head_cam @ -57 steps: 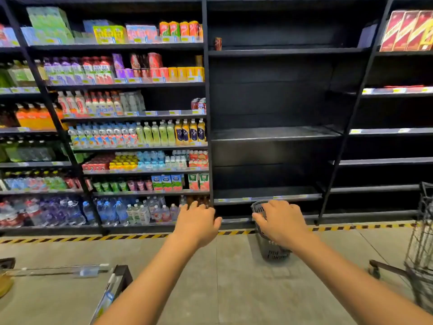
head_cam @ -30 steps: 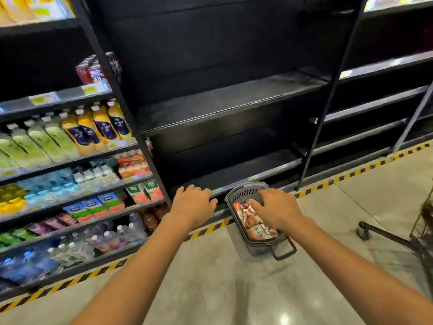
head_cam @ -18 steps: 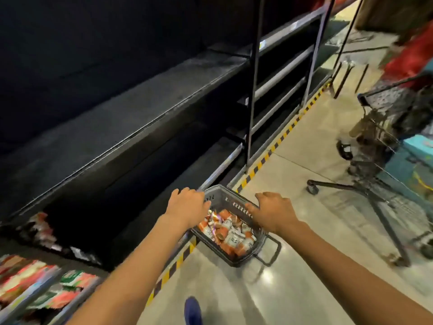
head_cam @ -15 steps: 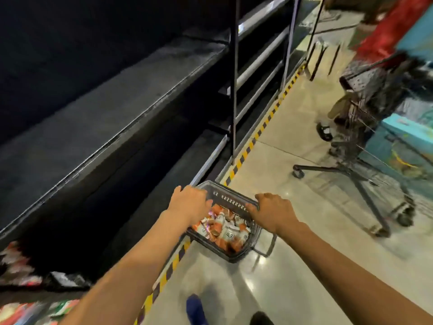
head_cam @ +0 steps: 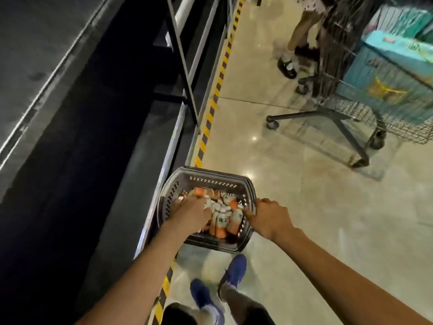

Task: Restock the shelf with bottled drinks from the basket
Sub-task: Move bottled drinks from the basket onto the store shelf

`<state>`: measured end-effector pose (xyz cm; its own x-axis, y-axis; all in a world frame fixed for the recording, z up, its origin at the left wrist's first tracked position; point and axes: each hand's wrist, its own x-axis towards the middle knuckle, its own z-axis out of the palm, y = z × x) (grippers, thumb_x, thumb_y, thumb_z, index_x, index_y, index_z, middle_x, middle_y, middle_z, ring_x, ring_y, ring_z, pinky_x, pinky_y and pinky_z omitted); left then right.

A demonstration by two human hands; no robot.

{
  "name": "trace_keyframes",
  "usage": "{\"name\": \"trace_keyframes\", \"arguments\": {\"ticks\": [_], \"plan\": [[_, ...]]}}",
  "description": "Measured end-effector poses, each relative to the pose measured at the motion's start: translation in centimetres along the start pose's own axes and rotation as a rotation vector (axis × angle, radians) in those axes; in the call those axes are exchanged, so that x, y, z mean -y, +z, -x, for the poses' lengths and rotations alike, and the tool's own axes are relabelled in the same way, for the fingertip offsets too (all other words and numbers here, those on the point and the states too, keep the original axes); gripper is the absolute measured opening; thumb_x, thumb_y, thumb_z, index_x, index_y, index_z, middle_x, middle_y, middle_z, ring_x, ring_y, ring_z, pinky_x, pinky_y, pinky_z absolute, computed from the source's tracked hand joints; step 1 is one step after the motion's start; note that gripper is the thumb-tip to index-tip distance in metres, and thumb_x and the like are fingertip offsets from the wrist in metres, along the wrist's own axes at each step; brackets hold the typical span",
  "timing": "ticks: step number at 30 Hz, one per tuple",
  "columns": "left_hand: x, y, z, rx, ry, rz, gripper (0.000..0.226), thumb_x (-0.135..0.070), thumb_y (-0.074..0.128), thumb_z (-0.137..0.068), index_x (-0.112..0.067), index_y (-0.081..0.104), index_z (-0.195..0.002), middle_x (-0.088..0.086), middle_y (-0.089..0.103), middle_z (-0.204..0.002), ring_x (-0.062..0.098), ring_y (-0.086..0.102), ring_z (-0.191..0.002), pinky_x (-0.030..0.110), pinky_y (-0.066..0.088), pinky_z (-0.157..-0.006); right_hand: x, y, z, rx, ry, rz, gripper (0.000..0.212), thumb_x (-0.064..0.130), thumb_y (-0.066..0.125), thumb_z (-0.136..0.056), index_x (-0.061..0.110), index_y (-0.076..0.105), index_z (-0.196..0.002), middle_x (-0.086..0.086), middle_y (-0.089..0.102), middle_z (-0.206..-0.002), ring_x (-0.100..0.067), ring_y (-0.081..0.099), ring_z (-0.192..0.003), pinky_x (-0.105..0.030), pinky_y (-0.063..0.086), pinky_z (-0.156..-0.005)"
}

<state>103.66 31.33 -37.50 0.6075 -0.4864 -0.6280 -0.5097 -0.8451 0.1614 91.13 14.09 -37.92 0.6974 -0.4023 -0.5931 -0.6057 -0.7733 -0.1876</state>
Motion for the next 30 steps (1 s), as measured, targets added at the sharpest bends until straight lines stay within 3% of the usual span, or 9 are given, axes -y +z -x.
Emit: {"name": "trace_keyframes", "arguments": {"ticks": [4,9,12,15,18,21,24,27,30], "plan": [[3.5,5.7,-9.3,0.103,-0.094,0.17,0.05,-0.047,0.04,-0.097,-0.026,0.048,-0.141,0.005,0.055,-0.139,0.027,0.053,-0.123,0.041,0.044,-0.1,0.9,6.6,-8.2,0.075,0.091,-0.313,0.046,0.051,0.045,-0.094,0.019,0.053,-0.126,-0.013,0.063,-0.124,-0.034,0.059,-0.114,-0.04,0.048,-0.093],[6.8,16.2,-23.0,0.18,-0.302,0.679,0.058,-0.043,0.054,-0.094,-0.018,0.043,-0.145,0.009,0.051,-0.143,0.027,0.052,-0.125,0.035,0.043,-0.101,2.4,20.0,-19.4,0.15,0.359,-0.792,0.058,0.041,0.058,-0.094,0.017,0.042,-0.144,-0.011,0.061,-0.132,-0.031,0.058,-0.118,-0.028,0.042,-0.088],[9.0,23.7,-30.5,0.167,-0.422,0.893,0.06,-0.041,0.062,-0.092,-0.015,0.045,-0.143,0.009,0.049,-0.144,0.027,0.05,-0.127,0.032,0.041,-0.099,2.8,29.5,-25.5,0.156,0.48,-0.909,0.063,0.038,0.063,-0.091,0.018,0.038,-0.145,-0.008,0.058,-0.137,-0.03,0.054,-0.123,-0.031,0.04,-0.101],[10.9,31.0,-36.7,0.136,-0.521,0.962,0.076,-0.042,0.069,-0.087,-0.013,0.036,-0.149,0.01,0.041,-0.152,0.03,0.041,-0.137,0.036,0.036,-0.106,3.1,38.5,-30.1,0.102,0.532,-0.927,0.063,0.032,0.068,-0.087,0.018,0.04,-0.142,-0.004,0.052,-0.138,-0.027,0.048,-0.129,-0.037,0.036,-0.11],[12.0,37.4,-41.4,0.124,-0.601,1.02,0.086,-0.044,0.077,-0.077,-0.01,0.038,-0.146,0.012,0.049,-0.145,0.032,0.049,-0.131,0.038,0.04,-0.106,3.4,44.6,-33.3,-0.059,0.566,-0.849,0.068,0.024,0.073,-0.082,0.012,0.039,-0.14,-0.008,0.049,-0.139,-0.027,0.043,-0.133,-0.037,0.03,-0.115],[12.1,41.4,-44.2,0.077,-0.602,1.013,0.09,-0.045,0.081,-0.073,-0.008,0.038,-0.142,0.014,0.053,-0.141,0.034,0.052,-0.127,0.037,0.042,-0.102,4.6,47.3,-35.4,-0.185,0.645,-0.654,0.071,0.026,0.077,-0.08,0.009,0.038,-0.138,-0.008,0.047,-0.137,-0.024,0.042,-0.13,-0.03,0.03,-0.111],[11.8,42.7,-45.6,0.042,-0.597,0.965,0.095,-0.049,0.078,-0.076,-0.006,0.031,-0.146,0.016,0.049,-0.145,0.036,0.048,-0.131,0.038,0.04,-0.105,5.6,47.8,-36.5,-0.191,0.746,-0.413,0.066,0.029,0.073,-0.083,0.017,0.032,-0.134,-0.007,0.047,-0.131,-0.022,0.047,-0.12,-0.031,0.045,-0.093],[12.5,43.2,-45.8,0.061,-0.564,1.051,0.092,-0.053,0.078,-0.07,-0.011,0.038,-0.141,0.013,0.056,-0.137,0.034,0.056,-0.122,0.044,0.045,-0.104,4.9,48.1,-36.5,-0.204,0.657,-0.425,0.066,0.04,0.074,-0.08,0.016,0.041,-0.132,-0.009,0.051,-0.125,-0.024,0.049,-0.114,-0.034,0.044,-0.092],[13.6,42.5,-44.3,0.082,-0.525,1.15,0.08,-0.05,0.08,-0.07,-0.014,0.046,-0.134,0.006,0.062,-0.126,0.027,0.061,-0.111,0.045,0.05,-0.097,3.9,47.7,-35.8,-0.201,0.507,-0.627,0.073,0.05,0.074,-0.074,0.02,0.045,-0.134,-0.01,0.057,-0.122,-0.027,0.052,-0.113,-0.039,0.046,-0.096]]}}
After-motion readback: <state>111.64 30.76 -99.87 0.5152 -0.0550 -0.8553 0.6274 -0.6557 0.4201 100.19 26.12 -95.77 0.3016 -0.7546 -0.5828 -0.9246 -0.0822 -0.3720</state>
